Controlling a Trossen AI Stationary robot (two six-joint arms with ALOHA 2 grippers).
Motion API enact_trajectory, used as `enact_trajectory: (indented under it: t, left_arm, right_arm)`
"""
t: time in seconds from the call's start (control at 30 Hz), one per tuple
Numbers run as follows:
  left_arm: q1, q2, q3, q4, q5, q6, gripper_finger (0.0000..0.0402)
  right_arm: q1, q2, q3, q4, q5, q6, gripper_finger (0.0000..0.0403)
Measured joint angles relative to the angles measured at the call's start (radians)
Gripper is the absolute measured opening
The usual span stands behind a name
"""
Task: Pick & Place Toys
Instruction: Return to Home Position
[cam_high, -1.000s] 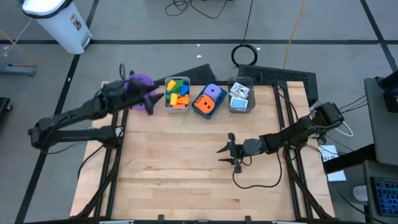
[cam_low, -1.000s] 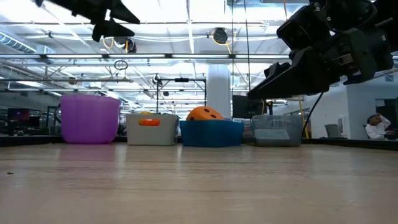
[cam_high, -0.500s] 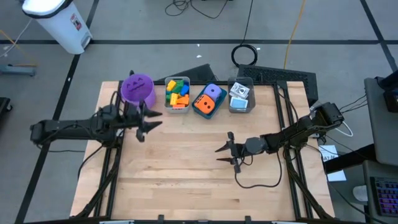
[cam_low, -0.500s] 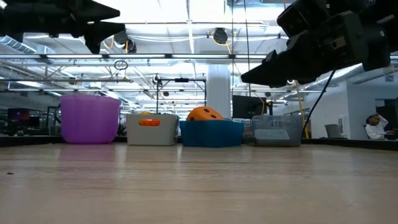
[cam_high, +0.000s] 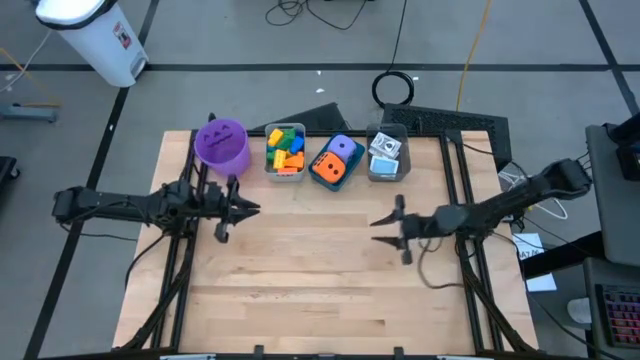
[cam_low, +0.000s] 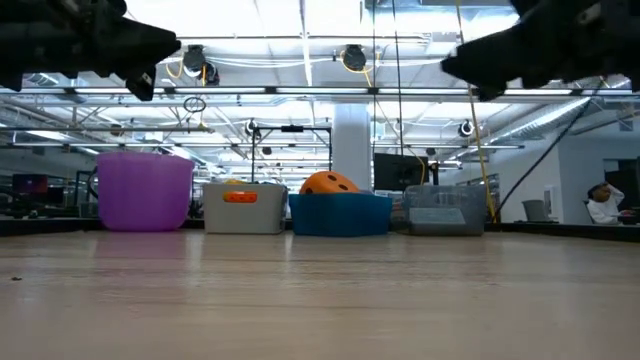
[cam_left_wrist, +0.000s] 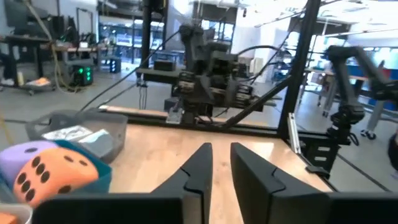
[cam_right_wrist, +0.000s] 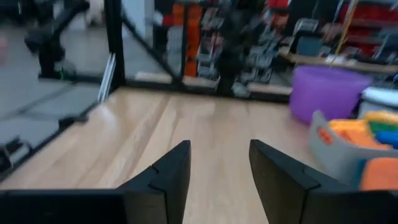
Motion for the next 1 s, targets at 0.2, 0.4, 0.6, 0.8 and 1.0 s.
enact_trajectory:
  t: [0.2, 0.4, 0.6, 0.8, 1.0]
  left_arm:
    - [-0.041, 0.0, -0.007, 0.024, -0.003, 0.042, 0.0039]
    - [-0.076, 0.003, -0.01, 0.02, -0.007, 0.067, 0.0023]
    - [-0.112, 0.003, -0.049, 0.034, -0.026, 0.113, 0.0004]
    - [-0.133, 0.001, -0.134, 0.178, -0.027, 0.118, 0.0021]
    - [-0.125, 0.0, -0.134, 0.147, -0.044, 0.123, 0.0015]
  right_arm:
    - [-0.003, -0.278, -0.167, 0.039, 0.019, 0.011, 0.0155]
    - [-0.001, -0.469, -0.201, -0.137, 0.017, 0.011, 0.0155]
    - [-0.001, -0.58, -0.201, -0.277, 0.015, 0.004, 0.0155]
    - [-0.001, -0.647, -0.201, -0.361, 0.015, -0.033, 0.0155]
    - [-0.001, -0.689, -0.201, -0.428, 0.015, -0.037, 0.0155]
